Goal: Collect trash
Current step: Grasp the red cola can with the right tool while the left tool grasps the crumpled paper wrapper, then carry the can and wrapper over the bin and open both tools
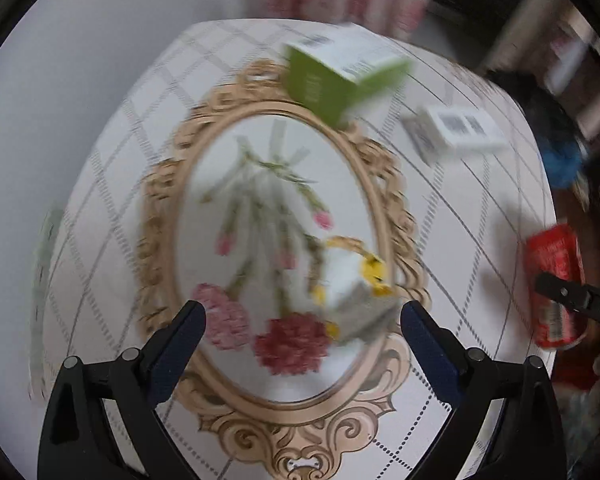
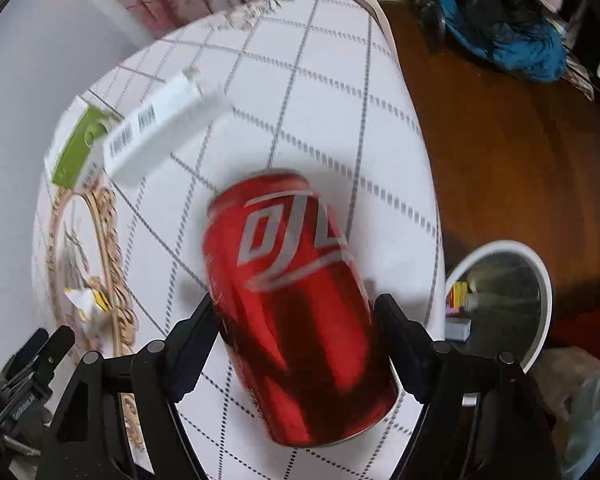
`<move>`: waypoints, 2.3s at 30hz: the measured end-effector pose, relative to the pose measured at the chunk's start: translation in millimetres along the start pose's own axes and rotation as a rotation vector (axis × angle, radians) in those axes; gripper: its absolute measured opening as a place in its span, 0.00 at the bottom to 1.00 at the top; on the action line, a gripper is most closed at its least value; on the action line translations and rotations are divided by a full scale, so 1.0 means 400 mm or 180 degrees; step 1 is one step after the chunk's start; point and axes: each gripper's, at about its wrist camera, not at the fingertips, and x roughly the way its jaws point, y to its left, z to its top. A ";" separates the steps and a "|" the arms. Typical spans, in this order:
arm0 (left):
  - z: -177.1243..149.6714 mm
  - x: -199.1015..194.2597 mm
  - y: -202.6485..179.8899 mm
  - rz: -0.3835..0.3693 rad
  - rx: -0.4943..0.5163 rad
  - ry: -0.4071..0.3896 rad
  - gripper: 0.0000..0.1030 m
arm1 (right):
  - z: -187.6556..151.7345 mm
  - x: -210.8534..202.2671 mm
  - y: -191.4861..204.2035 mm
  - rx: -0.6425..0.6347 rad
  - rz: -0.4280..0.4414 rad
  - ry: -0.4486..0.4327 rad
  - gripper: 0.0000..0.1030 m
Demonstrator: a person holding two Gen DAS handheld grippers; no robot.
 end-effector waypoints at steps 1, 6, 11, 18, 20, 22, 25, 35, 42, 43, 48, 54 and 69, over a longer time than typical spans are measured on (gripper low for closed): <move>-0.002 0.010 -0.018 -0.0011 0.0122 0.0018 0.96 | -0.011 -0.001 0.003 0.0000 -0.0039 -0.0050 0.76; 0.007 0.053 -0.066 0.0082 0.0450 -0.0005 0.76 | -0.028 -0.005 0.019 -0.0019 -0.0173 -0.0136 0.75; 0.020 0.047 -0.082 0.0038 0.0473 -0.0129 0.40 | -0.046 -0.007 0.048 -0.0090 -0.0233 -0.0158 0.74; 0.022 -0.007 -0.091 0.0147 0.0476 -0.0366 0.39 | -0.047 -0.025 0.063 -0.0159 -0.0191 -0.0194 0.73; 0.027 -0.035 -0.091 0.0150 0.0475 -0.0457 0.39 | -0.051 -0.044 0.067 -0.0150 -0.0153 -0.0246 0.72; 0.031 -0.065 -0.085 0.0144 0.0476 -0.0543 0.39 | -0.059 -0.071 0.068 -0.0135 -0.0098 -0.0311 0.72; 0.023 -0.145 -0.098 0.0098 0.0487 -0.0732 0.39 | -0.072 -0.118 0.065 -0.0115 -0.0012 -0.0414 0.72; 0.011 -0.356 -0.247 -0.0166 0.0744 -0.1208 0.39 | -0.115 -0.337 -0.049 0.0163 0.0318 -0.0925 0.70; -0.031 -0.386 -0.471 -0.0565 0.1117 -0.1176 0.39 | -0.183 -0.461 -0.270 0.0560 0.0285 -0.1223 0.69; -0.038 -0.378 -0.504 -0.0622 0.1160 -0.1136 0.39 | -0.197 -0.465 -0.312 0.0638 0.0248 -0.1233 0.69; -0.072 -0.264 -0.700 -0.0924 0.1385 -0.0758 0.39 | -0.248 -0.401 -0.514 0.1046 0.0092 -0.1067 0.68; -0.117 -0.078 -0.874 -0.1040 0.1538 -0.0133 0.39 | -0.278 -0.209 -0.740 0.1584 0.0167 -0.0683 0.67; -0.181 0.133 -1.043 -0.0836 0.1765 0.0474 0.49 | -0.274 0.069 -0.935 0.1992 0.0362 -0.0175 0.67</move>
